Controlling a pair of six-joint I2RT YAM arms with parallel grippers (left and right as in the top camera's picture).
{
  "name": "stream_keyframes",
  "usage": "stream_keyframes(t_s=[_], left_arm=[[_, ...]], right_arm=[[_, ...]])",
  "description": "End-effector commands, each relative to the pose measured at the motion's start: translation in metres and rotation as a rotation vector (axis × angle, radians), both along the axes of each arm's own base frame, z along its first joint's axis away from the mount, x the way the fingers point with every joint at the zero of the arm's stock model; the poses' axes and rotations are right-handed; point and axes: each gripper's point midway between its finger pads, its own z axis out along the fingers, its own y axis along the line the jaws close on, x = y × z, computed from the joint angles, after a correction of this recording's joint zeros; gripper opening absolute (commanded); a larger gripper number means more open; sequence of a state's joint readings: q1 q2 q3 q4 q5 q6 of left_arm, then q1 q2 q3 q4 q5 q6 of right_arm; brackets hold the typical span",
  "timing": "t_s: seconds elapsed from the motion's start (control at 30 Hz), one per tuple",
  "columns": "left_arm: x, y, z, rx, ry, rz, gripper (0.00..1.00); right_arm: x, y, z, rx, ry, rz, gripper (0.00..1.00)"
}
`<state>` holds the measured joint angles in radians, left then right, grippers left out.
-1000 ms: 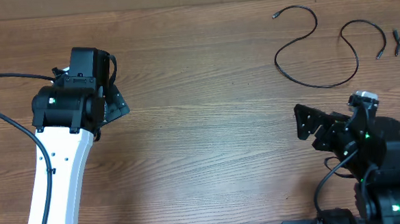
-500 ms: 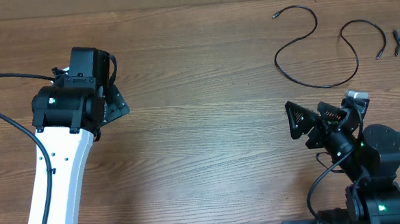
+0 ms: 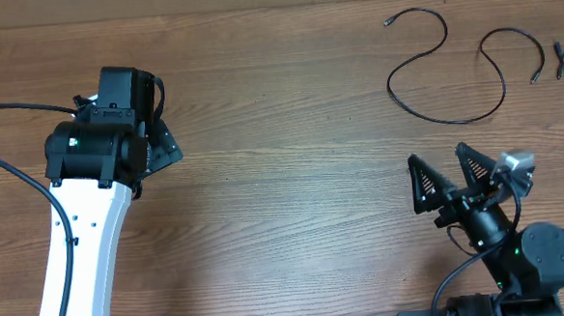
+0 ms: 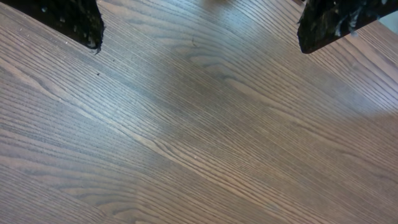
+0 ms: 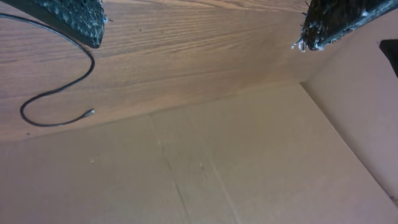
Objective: Untangle cables
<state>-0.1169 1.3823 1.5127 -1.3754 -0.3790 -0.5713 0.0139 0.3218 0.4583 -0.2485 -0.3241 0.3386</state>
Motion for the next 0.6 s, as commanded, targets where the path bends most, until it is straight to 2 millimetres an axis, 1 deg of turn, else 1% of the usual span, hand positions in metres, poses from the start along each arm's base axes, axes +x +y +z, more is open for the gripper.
stream_keyframes(t_s=[0.0,0.13,0.3,0.57], left_arm=[[0.0,0.0021,-0.0011,0.007,-0.001,0.019,1.0],[0.0,0.0021,-0.0011,0.007,0.0,0.018,1.0],[0.0,0.0021,-0.0011,0.007,-0.001,0.019,0.99],[0.0,0.0021,-0.0011,0.007,0.0,0.018,1.0]], right_arm=[[-0.0004,-0.0033,-0.0102,-0.01,-0.017,-0.018,1.0],[0.0021,-0.0021,-0.0136,0.002,-0.037,-0.011,1.0],[0.0023,-0.0019,-0.0094,0.006,-0.057,-0.01,1.0],[0.0025,-0.0019,-0.011,0.005,-0.052,-0.01,1.0]])
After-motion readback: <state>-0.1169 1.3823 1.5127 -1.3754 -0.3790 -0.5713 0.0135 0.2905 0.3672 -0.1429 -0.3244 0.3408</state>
